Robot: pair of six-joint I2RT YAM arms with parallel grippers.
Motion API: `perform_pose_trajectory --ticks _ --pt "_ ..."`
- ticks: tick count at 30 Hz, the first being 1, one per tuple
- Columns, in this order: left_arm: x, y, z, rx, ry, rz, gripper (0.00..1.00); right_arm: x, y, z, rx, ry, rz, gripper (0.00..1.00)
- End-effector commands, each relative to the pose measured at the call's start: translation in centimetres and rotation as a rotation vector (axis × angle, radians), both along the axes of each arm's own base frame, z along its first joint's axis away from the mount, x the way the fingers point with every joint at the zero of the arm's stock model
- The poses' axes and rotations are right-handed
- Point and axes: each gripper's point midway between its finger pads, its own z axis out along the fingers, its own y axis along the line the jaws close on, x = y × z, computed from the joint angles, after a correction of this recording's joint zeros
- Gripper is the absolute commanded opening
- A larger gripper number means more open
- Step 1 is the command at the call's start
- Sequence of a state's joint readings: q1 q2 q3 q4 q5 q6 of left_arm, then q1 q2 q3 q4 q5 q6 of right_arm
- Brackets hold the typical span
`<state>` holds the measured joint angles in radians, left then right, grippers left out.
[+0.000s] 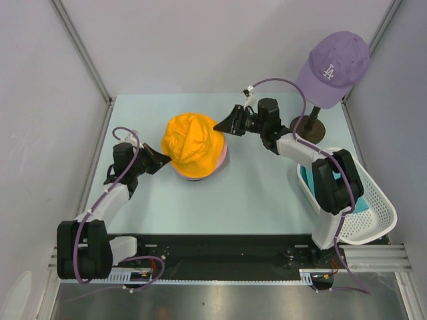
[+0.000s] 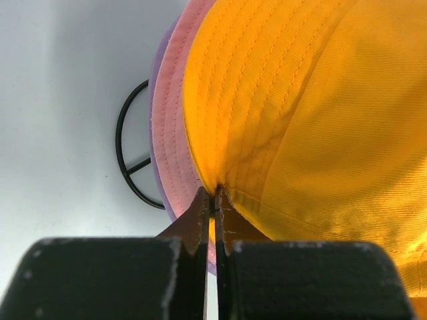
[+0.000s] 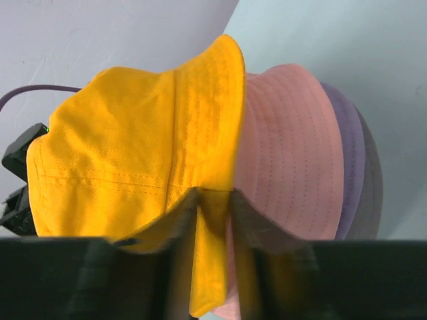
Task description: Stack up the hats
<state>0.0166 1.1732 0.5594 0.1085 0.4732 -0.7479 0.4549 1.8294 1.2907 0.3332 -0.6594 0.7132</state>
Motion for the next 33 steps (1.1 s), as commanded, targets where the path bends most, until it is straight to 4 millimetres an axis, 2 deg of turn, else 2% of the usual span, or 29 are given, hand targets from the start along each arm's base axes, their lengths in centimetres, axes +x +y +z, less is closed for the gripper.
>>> perform_pose_trajectory --ticks 1,2,8,9,12,18,30,33 --pt "1.2 0.9 2.3 0.04 -0.09 0.031 0.0 -0.1 0.8 2.5 0.076 -0.062 0.037 0.07" --pt "1.1 1.1 2.2 0.043 -0.085 0.038 0.0 -0.1 0.6 2.2 0.077 -0.048 0.029 0.0" --pt "0.8 1.3 1.8 0.043 -0.078 0.053 0.0 0.9 -1.1 -0.9 -0.038 0.027 -0.091 0.0" --pt "0.8 1.3 1.7 0.041 -0.075 0.054 0.0 1.2 -1.7 -2.1 -0.085 0.05 -0.117 0.0" --pt "0.8 1.3 1.3 0.033 -0.066 0.059 0.0 1.6 -2.8 -4.2 -0.151 0.096 -0.168 0.0" --pt "0.8 1.5 -0.4 0.031 -0.018 0.062 0.0 2.0 -4.1 -7.7 -0.267 0.158 -0.208 0.0" --pt "-0.2 2.0 -5.6 0.06 0.154 0.073 0.0 1.1 -5.7 -11.7 -0.414 0.22 -0.238 0.0" --pt "0.1 2.4 -5.3 0.09 0.155 0.073 0.0 0.3 -5.7 -11.8 -0.435 0.225 -0.225 0.0"
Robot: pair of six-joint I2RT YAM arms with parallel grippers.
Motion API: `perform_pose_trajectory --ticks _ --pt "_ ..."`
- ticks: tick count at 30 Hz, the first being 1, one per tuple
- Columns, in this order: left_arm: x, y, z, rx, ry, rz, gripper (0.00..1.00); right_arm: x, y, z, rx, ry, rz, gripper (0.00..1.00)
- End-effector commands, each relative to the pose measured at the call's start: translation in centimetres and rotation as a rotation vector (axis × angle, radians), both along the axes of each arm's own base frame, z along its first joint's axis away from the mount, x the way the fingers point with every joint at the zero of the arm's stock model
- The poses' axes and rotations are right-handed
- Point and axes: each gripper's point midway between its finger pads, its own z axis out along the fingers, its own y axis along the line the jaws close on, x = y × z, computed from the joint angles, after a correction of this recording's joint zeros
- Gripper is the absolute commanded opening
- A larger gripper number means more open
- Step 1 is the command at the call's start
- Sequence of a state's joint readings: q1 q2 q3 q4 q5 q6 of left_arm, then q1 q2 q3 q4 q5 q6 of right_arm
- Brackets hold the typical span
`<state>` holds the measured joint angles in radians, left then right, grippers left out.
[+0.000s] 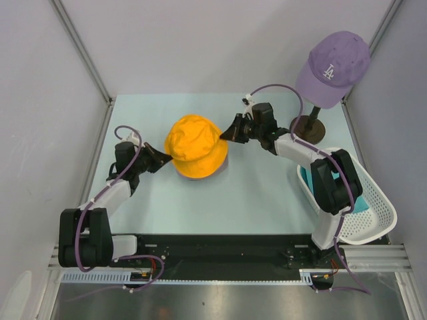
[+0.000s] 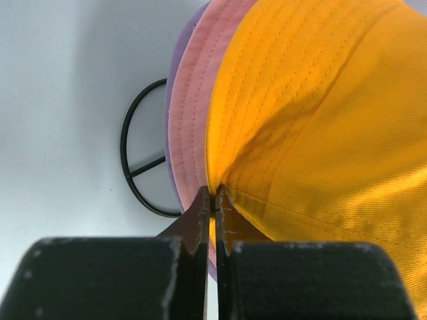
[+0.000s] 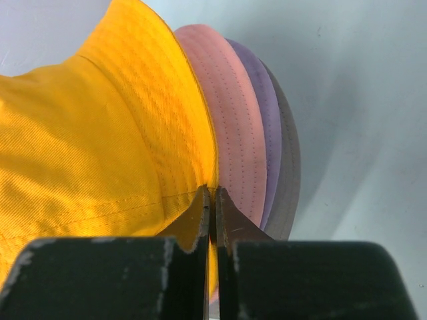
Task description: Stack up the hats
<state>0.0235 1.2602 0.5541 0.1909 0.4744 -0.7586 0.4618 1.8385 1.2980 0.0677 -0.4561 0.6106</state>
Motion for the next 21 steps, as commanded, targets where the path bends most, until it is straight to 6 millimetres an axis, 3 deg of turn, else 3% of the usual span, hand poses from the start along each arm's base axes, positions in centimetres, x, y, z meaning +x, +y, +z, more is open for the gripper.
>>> perform_pose_trajectory --ticks 1,6,7,8,9,11,13,16,17,18,19,20,21 --pt "-0.2 2.3 -2.8 0.104 0.119 0.062 0.0 -1.1 -3.0 -5.6 -0.206 0.109 -0.056 0.0" --pt "3.5 1.7 1.2 0.089 0.015 0.03 0.0 -3.6 -1.6 -4.8 -0.22 0.096 0.012 0.0" --pt "4.9 1.6 2.9 0.084 -0.031 0.023 0.0 -4.0 -1.2 -4.7 -0.218 0.092 0.026 0.0" --pt "5.5 1.1 2.2 0.081 -0.013 0.006 0.0 -4.9 -0.3 -4.4 -0.214 0.087 0.055 0.0" --pt "6.7 0.6 3.6 0.075 -0.05 -0.012 0.0 -5.4 0.1 -4.1 -0.209 0.082 0.063 0.0" --pt "7.9 -0.1 3.3 0.062 -0.047 -0.039 0.0 -6.6 1.3 -3.5 -0.195 0.068 0.104 0.0" --pt "9.0 -1.8 4.6 0.044 -0.079 -0.087 0.02 -7.6 2.1 -2.7 -0.176 0.054 0.134 0.0" --pt "10.3 -0.9 5.5 0.055 -0.075 -0.051 0.25 -8.8 2.6 -1.8 -0.162 0.04 0.166 0.12" --pt "10.4 -0.5 5.8 0.068 -0.08 -0.041 0.39 -9.1 2.4 -1.6 -0.173 0.04 0.166 0.27" --pt "10.3 -0.4 6.5 0.075 -0.084 -0.041 0.48 -9.1 2.1 -1.4 -0.177 0.038 0.156 0.33" --pt "10.6 1.9 6.8 0.084 -0.082 0.012 0.57 -9.3 1.7 -0.6 -0.172 0.023 0.153 0.39" --pt "10.5 2.5 7.0 0.093 -0.083 0.022 0.67 -9.4 1.1 -0.3 -0.183 0.021 0.142 0.47" --pt "9.9 3.2 7.4 0.101 -0.073 0.034 0.7 -9.2 0.3 0.0 -0.189 0.019 0.125 0.5"
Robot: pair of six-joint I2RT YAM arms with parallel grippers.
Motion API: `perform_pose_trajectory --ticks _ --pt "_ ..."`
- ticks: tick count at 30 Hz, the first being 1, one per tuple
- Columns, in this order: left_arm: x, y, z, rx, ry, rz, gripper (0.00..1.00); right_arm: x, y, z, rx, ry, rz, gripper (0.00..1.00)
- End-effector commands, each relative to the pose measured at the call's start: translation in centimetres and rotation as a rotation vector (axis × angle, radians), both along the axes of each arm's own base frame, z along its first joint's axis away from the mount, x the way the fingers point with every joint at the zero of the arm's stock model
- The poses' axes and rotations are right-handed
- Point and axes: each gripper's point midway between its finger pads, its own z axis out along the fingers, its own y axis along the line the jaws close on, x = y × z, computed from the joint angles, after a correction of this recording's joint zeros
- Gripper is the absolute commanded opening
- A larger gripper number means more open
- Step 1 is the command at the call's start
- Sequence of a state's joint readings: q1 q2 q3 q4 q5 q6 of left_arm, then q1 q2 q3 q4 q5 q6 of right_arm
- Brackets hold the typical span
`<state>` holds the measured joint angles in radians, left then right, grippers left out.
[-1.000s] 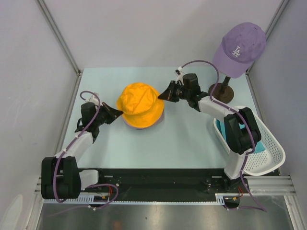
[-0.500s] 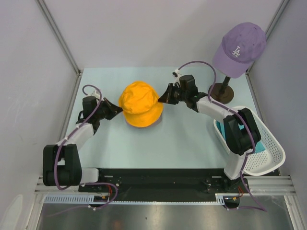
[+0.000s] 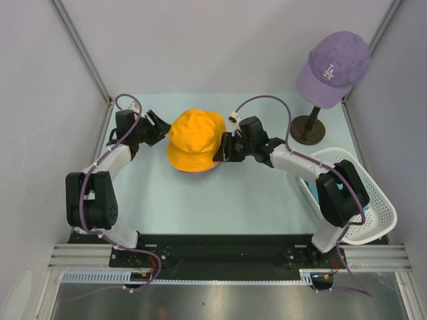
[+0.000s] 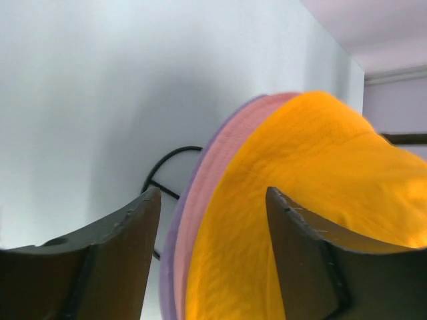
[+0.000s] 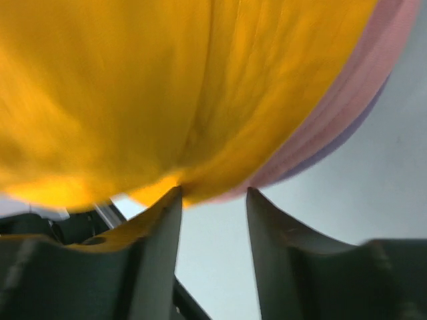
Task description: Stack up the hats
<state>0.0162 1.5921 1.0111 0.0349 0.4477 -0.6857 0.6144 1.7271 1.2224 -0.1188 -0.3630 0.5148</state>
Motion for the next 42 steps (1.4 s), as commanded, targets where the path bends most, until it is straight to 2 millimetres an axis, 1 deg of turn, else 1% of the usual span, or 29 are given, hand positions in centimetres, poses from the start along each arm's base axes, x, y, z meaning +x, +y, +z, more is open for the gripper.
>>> perform_pose_trajectory --ticks 1,3,4,5,6,7,8,9,10,11,12,13,14,15,16,17,18,19,20,21,22,23,26,28,33,38,42 --pt "0.2 3.9 4.2 0.053 -0.076 0.071 0.77 -1.7 -2.4 3.4 -0.016 -0.049 0.004 0.56" --pt "-0.6 4.7 4.8 0.078 -0.075 0.083 0.8 -1.9 -3.8 4.1 -0.056 -0.084 0.008 0.62" --pt "-0.9 5.0 4.9 0.096 -0.077 0.081 0.83 -1.8 -4.5 5.4 -0.053 -0.116 0.001 0.65" --pt "-1.1 5.1 5.0 0.105 -0.079 0.081 0.84 -1.7 -5.1 6.1 -0.061 -0.126 -0.001 0.67" --pt "-1.7 5.1 4.7 0.111 -0.056 0.082 0.85 -1.4 -5.5 6.9 -0.058 -0.148 0.0 0.68" --pt "-2.2 5.4 5.1 0.116 -0.06 0.095 0.85 -0.5 -6.6 7.6 -0.048 -0.16 -0.026 0.69" --pt "-2.5 5.6 5.0 0.12 -0.052 0.107 0.85 0.0 -6.7 9.2 -0.013 -0.19 -0.026 0.69" --pt "-3.2 5.7 4.4 0.115 -0.033 0.112 0.85 0.5 -6.9 9.9 0.009 -0.202 -0.037 0.69" --pt "-3.8 5.7 5.0 0.103 -0.05 0.122 0.84 1.2 -7.1 10.7 0.03 -0.221 -0.045 0.7" --pt "-4.3 5.4 4.9 0.086 -0.05 0.11 0.83 2.3 -7.2 11.2 0.056 -0.245 -0.047 0.7" --pt "-4.9 5.0 4.2 0.067 -0.054 0.094 0.82 3.1 -7.0 12.0 0.076 -0.268 -0.044 0.7" --pt "-5.4 4.4 4.3 0.037 -0.063 0.076 0.8 3.7 -6.4 12.7 0.111 -0.289 -0.026 0.69" --pt "-5.9 3.9 4.9 0.013 -0.086 0.058 0.79 4.4 -6.2 13.0 0.132 -0.298 -0.019 0.68" --pt "-6.7 2.8 4.3 -0.028 -0.095 0.01 0.79 5.5 -5.7 12.6 0.147 -0.29 -0.013 0.66" --pt "-7.2 2.3 4.2 -0.06 -0.097 -0.001 0.78 6.1 -5.1 13.1 0.182 -0.313 -0.001 0.65" --pt "-7.4 2.0 5.1 -0.071 -0.148 -0.018 0.78 6.7 -4.9 13.3 0.2 -0.32 -0.003 0.64" --pt "-8.4 1.4 3.9 -0.099 -0.126 -0.042 0.77 7.6 -4.4 12.3 0.209 -0.307 -0.001 0.64" --pt "-8.8 1.1 3.8 -0.121 -0.124 -0.046 0.77 8.2 -3.8 13.3 0.262 -0.328 0.007 0.64" --pt "-9.0 0.9 4.0 -0.132 -0.144 -0.058 0.77 8.7 -3.4 13.1 0.281 -0.323 0.014 0.64" --pt "-9.8 0.4 3.1 -0.155 -0.126 -0.079 0.77 9.3 -3.0 12.1 0.287 -0.303 0.018 0.64" --pt "-10.1 0.2 3.0 -0.182 -0.118 -0.078 0.77 9.8 -2.6 12.5 0.31 -0.314 0.027 0.64" --pt "-10.5 0.0 2.5 -0.196 -0.117 -0.078 0.77 10.1 -2.3 12.3 0.315 -0.313 0.033 0.64" --pt "-11.2 -0.3 2.2 -0.225 -0.12 -0.075 0.77 11.2 -2.0 10.8 0.314 -0.309 0.033 0.65" --pt "-11.4 -0.4 2.1 -0.24 -0.114 -0.072 0.77 11.6 -1.9 10.5 0.325 -0.312 0.043 0.66" --pt "-11.8 -0.9 1.1 -0.307 -0.107 -0.07 0.76 11.6 -1.4 9.4 0.345 -0.295 0.073 0.66" --pt "-11.5 -0.9 0.5 -0.316 -0.109 -0.063 0.75 11.6 -0.9 8.3 0.369 -0.263 0.104 0.66" --pt "-11.0 -0.9 0.4 -0.327 -0.113 -0.066 0.72 11.6 -0.6 7.3 0.366 -0.248 0.119 0.66"
